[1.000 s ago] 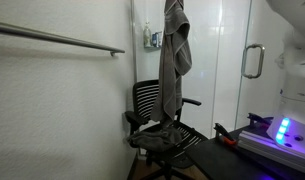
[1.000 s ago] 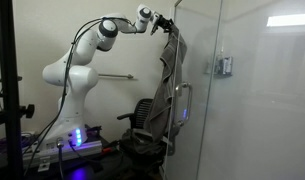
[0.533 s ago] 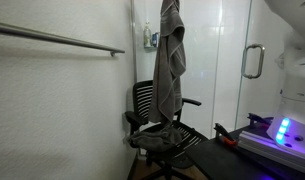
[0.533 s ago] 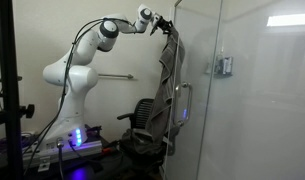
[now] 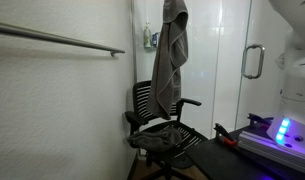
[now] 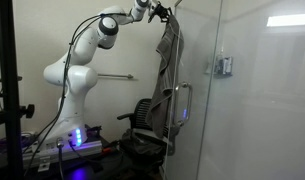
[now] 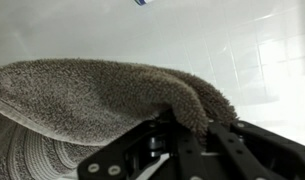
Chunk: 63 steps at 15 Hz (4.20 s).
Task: Open the door then pick the towel and drop in on the floor
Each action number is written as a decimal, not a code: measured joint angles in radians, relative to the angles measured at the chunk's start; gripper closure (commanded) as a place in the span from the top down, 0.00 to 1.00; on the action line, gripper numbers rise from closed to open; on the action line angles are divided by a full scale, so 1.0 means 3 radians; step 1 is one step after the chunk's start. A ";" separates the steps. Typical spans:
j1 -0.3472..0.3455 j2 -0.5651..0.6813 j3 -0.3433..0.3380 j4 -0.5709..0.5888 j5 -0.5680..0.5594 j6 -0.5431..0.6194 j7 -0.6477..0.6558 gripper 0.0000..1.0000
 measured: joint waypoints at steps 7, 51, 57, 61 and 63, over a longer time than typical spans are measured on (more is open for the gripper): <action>-0.0136 0.0036 0.0031 0.0420 0.0153 0.0018 0.0605 0.02; 0.1406 0.1705 -0.4238 -0.1839 0.4972 0.2859 0.0603 0.08; 0.1447 0.1696 -0.4039 -0.1918 0.4725 0.2948 0.0679 0.02; 0.1195 0.1739 -0.3903 -0.2214 0.5180 0.3095 0.0620 0.02; 0.1134 0.1537 -0.3646 -0.2268 0.5173 0.3342 0.0616 0.02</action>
